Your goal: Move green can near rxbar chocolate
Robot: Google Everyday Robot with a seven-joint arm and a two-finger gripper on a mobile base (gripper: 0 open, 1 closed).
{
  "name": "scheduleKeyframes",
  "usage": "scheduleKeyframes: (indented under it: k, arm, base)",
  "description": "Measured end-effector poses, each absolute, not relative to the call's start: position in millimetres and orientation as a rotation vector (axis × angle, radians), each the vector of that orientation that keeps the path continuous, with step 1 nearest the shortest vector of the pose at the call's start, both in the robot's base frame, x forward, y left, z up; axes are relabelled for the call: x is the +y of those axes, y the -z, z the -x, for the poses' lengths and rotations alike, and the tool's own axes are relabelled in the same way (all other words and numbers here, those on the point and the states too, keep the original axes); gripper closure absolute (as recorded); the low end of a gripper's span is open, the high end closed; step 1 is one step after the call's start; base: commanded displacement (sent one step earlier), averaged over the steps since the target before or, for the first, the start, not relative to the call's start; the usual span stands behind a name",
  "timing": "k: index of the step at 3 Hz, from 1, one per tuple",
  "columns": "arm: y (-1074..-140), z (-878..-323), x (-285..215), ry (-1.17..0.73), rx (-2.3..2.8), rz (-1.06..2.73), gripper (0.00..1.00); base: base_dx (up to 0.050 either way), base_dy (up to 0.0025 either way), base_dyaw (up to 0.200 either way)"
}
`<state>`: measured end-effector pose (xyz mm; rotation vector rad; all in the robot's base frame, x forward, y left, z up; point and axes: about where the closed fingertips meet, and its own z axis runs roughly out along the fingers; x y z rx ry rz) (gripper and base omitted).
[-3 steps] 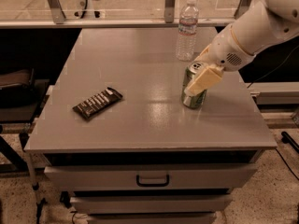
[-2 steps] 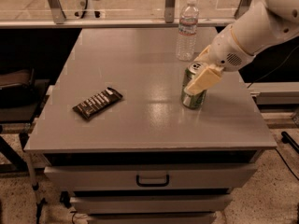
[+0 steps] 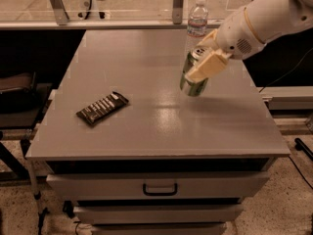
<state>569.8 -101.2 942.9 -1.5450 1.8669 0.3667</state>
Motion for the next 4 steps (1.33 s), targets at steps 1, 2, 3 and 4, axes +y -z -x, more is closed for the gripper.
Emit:
scheduleKeyframes:
  k: [1, 2, 3, 4]
  arm:
    - [-962, -576, -80, -0.378, 1.821, 1.571, 1.0]
    - [-968, -582, -51, -0.397, 1.793, 1.635, 1.0]
    - [-965, -590, -21, -0.415, 1.782, 1.676, 1.0]
    - [-950, -598, 4, -0.45, 1.804, 1.677, 1.0]
  base:
    - [0.0, 0.0, 0.0]
    - [0.0, 0.0, 0.0]
    - [0.0, 0.0, 0.0]
    - [0.0, 0.0, 0.0]
